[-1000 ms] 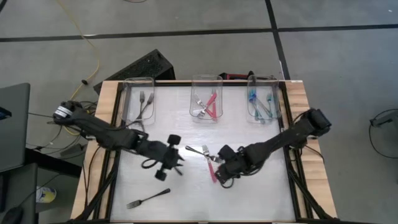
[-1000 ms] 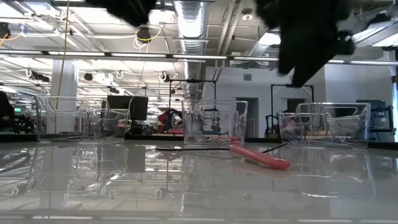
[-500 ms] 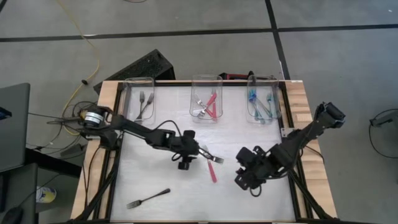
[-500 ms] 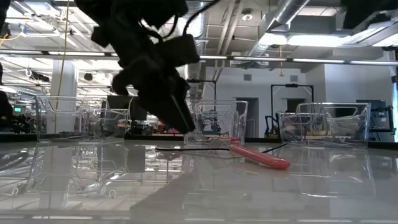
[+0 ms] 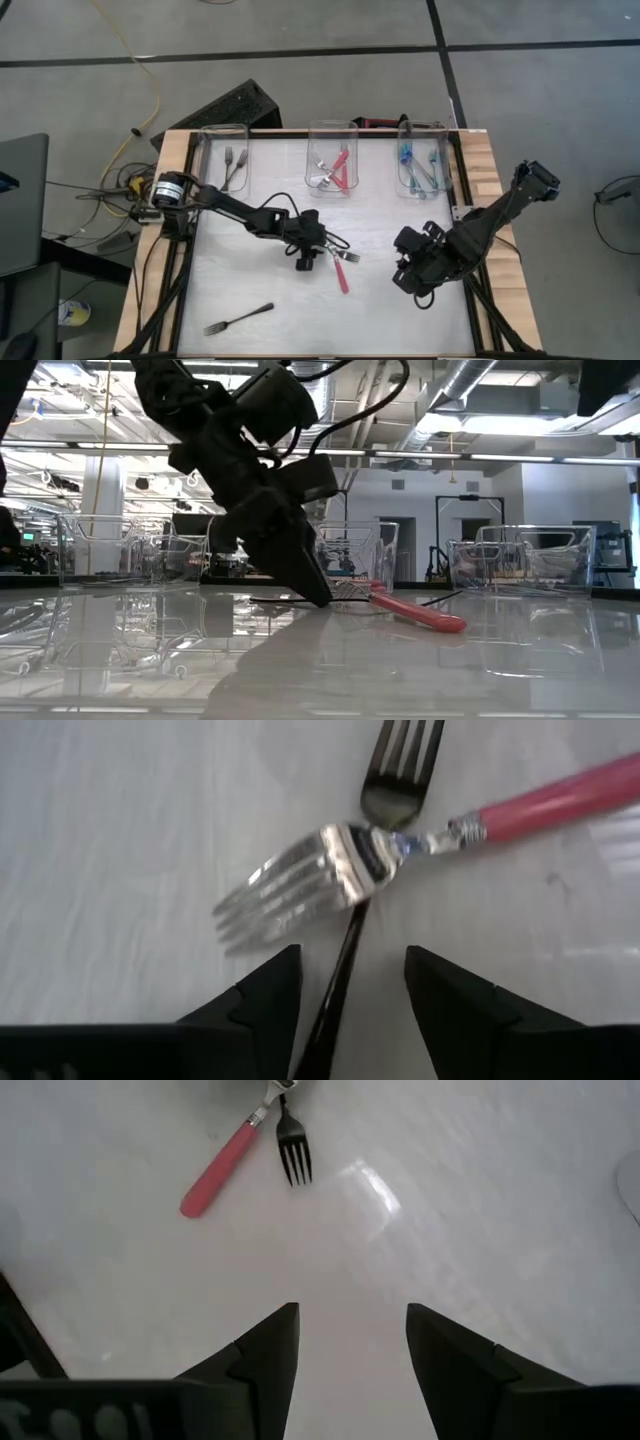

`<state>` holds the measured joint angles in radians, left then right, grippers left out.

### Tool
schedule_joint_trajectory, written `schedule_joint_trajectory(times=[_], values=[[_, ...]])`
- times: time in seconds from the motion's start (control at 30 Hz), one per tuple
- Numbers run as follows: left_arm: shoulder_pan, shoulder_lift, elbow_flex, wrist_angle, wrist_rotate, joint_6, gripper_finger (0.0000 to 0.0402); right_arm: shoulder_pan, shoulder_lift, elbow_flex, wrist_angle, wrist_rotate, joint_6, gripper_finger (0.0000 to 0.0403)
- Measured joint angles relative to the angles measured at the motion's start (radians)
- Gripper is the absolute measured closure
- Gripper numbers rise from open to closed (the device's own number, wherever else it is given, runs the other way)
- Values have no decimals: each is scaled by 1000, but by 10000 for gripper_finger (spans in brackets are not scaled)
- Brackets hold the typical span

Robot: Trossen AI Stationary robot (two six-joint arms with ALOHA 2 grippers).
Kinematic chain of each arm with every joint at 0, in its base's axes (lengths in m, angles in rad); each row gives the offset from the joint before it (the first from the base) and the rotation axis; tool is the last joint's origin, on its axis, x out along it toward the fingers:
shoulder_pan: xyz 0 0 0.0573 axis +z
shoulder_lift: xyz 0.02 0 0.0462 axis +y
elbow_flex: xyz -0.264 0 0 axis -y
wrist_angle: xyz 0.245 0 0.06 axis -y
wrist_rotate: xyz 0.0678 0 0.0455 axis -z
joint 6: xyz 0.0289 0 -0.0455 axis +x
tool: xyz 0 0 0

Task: Sort silverware by color (type)
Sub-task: Put the top black fork into the left transparent bin

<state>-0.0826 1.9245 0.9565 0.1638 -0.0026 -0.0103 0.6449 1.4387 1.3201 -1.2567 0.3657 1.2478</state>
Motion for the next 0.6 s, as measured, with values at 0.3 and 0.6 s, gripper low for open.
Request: schedule_joint_trajectory(times=[0.3,0.6], values=[[-19,-23,5,-204,31,22,373,0,-67,0,-17,40,1,195],[-50,-199,-5,-621,92,-40,399,-3,-94,0,-17,104,9,195]])
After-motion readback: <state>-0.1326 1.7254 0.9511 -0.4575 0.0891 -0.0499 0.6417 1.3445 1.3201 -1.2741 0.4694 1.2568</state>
